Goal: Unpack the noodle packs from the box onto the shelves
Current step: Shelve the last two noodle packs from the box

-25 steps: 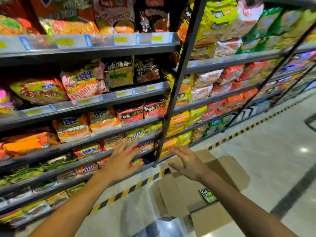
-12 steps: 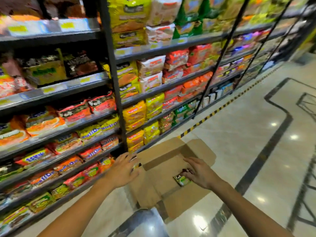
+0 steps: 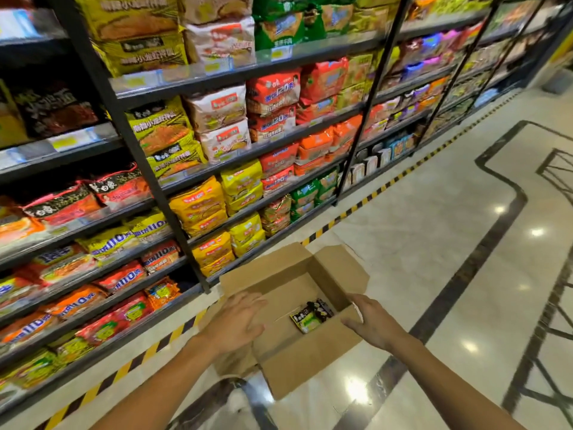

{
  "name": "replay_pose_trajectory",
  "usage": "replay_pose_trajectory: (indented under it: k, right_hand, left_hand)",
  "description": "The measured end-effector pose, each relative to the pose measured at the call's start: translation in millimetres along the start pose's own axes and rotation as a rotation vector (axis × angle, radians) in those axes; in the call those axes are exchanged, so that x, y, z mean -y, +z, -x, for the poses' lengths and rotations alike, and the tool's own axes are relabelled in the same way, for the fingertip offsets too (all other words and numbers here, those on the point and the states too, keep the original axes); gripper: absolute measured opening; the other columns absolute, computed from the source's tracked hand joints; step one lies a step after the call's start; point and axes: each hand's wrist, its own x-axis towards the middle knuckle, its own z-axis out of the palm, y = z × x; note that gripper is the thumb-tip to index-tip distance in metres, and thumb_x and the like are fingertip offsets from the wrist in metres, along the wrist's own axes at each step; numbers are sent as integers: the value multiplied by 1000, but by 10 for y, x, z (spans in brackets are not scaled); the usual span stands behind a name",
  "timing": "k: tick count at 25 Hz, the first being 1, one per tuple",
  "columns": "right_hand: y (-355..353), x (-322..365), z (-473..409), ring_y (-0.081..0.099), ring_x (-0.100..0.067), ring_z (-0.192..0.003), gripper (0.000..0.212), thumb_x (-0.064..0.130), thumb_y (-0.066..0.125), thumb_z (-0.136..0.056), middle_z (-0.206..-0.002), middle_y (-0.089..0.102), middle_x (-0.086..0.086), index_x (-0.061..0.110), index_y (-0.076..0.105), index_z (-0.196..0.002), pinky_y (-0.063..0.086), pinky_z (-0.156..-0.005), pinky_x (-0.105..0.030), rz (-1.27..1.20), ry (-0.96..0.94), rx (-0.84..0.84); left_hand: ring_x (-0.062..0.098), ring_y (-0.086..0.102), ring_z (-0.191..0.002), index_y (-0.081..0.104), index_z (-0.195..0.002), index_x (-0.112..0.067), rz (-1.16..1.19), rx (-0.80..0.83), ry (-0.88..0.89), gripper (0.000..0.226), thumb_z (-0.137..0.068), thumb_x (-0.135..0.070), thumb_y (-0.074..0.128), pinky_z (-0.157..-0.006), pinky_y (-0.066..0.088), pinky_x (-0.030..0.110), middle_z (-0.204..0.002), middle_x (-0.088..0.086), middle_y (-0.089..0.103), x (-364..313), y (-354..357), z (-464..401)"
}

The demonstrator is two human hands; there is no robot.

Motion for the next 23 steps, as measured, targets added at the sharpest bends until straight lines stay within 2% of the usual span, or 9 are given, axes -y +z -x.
replay_pose_trajectory:
  k: [4, 6, 9, 11, 13, 16, 18, 20, 23]
  right_hand:
    - [18, -91, -456, 33, -22, -144, 72, 52, 55, -96, -160, 34, -2, 24, 25, -156, 29, -116, -31, -79, 37, 21]
    - [-3, -179, -644, 34, -22, -144, 72, 49, 56, -97, -160, 33, -2, 25, 23, -156, 30, -115, -32, -112, 108, 39]
    - [-25, -332, -868, 34, -22, -144, 71, 51, 53, -97, -160, 34, 0, 29, 22, -156, 31, -114, -32, -99, 149, 24]
    - [-33, -510, -1150, 36, -21, -143, 70, 51, 53, -97, -158, 37, 0, 28, 24, -156, 32, -113, -32, -116, 193, 17]
    - [41, -693, -1429, 36, -21, -143, 68, 50, 53, -97, -158, 37, 1, 28, 25, -155, 32, -112, -31, -124, 211, 30]
    - [162, -976, -1914, 35, -22, -143, 68, 49, 52, -98, -158, 36, 0, 26, 24, -155, 32, -113, -32, -124, 218, 86]
    - [358, -1284, -2364, 35, -22, -144, 69, 47, 54, -97, -157, 38, -1, 26, 25, -155, 33, -113, -32, -138, 227, 120]
    - [656, -1634, -2893, 34, -20, -143, 69, 44, 57, -96, -156, 39, 0, 27, 25, -155, 33, -113, -30, -160, 226, 161]
    - [1329, -2192, -3590, 34, -17, -143, 71, 41, 59, -96, -156, 38, 1, 27, 24, -156, 30, -112, -25, -168, 234, 198]
  left_hand:
    - [16, 20, -147, 31, -152, -29, 56, 17, 22, 56, -99, -45, 44, -119, 17, 31, -160, -6, 26, 207, 27, -611]
    - [15, 24, -146, 33, -151, -28, 116, 85, 31, 55, -99, -41, 45, -119, 20, 30, -158, -6, 29, 287, 54, -968]
    - [17, 35, -141, 44, -146, -22, 143, 96, 69, 58, -93, -46, 38, -115, 20, 26, -152, -1, 40, 324, 100, -1439]
    - [19, 46, -134, 51, -141, -18, 208, 83, 52, 58, -89, -44, 42, -110, 36, 33, -146, 4, 49, 415, 246, -1842]
    - [17, 42, -137, 43, -147, -20, 240, 111, -15, 56, -93, -35, 49, -108, 38, 28, -153, -1, 39, 461, 386, -2196]
    - [12, 21, -149, 22, -156, -24, 282, 115, -98, 69, -93, -50, 31, -115, 20, 24, -163, -8, 17, 586, 729, -2683]
    - [15, 24, -148, 27, -154, -25, 280, 158, -108, 71, -89, -53, 26, -119, 25, 31, -162, -8, 18, 704, 1098, -3021]
    - [15, 27, -146, 29, -153, -26, 287, 173, -131, 64, -93, -48, 34, -117, 31, 36, -162, -8, 20, 844, 1531, -3378]
    - [7, 23, -147, 22, -155, -30, 345, 161, -289, 60, -100, -37, 46, -116, 26, 25, -160, -18, 15, 1123, 2390, -3819]
